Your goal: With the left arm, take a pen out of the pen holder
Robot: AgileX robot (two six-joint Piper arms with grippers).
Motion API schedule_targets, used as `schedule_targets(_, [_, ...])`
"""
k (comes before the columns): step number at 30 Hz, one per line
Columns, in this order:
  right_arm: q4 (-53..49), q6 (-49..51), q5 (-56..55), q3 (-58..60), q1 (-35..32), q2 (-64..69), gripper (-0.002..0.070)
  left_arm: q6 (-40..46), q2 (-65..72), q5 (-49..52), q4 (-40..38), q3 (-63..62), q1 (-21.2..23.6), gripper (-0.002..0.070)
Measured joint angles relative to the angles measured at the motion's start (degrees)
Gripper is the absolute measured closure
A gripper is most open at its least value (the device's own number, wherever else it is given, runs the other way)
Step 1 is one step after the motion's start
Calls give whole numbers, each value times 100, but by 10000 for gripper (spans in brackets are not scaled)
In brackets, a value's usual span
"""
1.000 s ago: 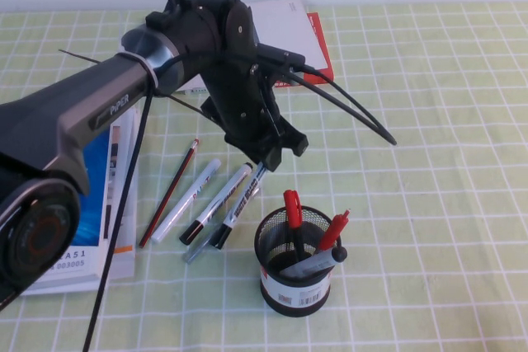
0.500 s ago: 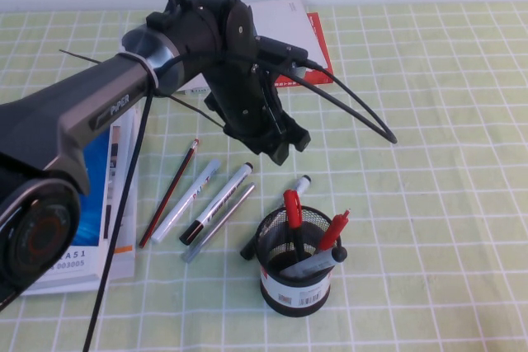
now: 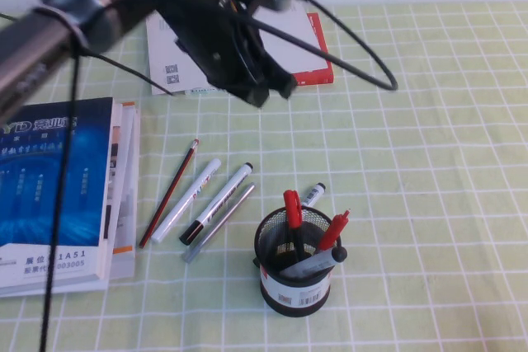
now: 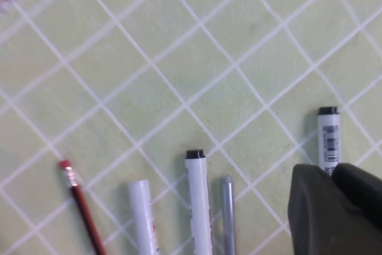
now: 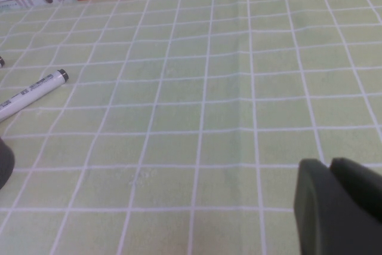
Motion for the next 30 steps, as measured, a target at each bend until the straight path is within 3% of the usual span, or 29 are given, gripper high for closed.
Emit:
schedule_targets(7, [0, 0, 0, 0, 0, 0, 690, -77, -993, -138, 26, 315, 244, 674])
schedule_targets(22, [6, 0, 0, 0, 0, 0, 690, -555, -4519, -2888, 114, 5264, 440, 675])
schedule_targets(30, [6, 0, 0, 0, 0, 0, 690, -994, -6175, -3951, -45, 6945, 440, 675])
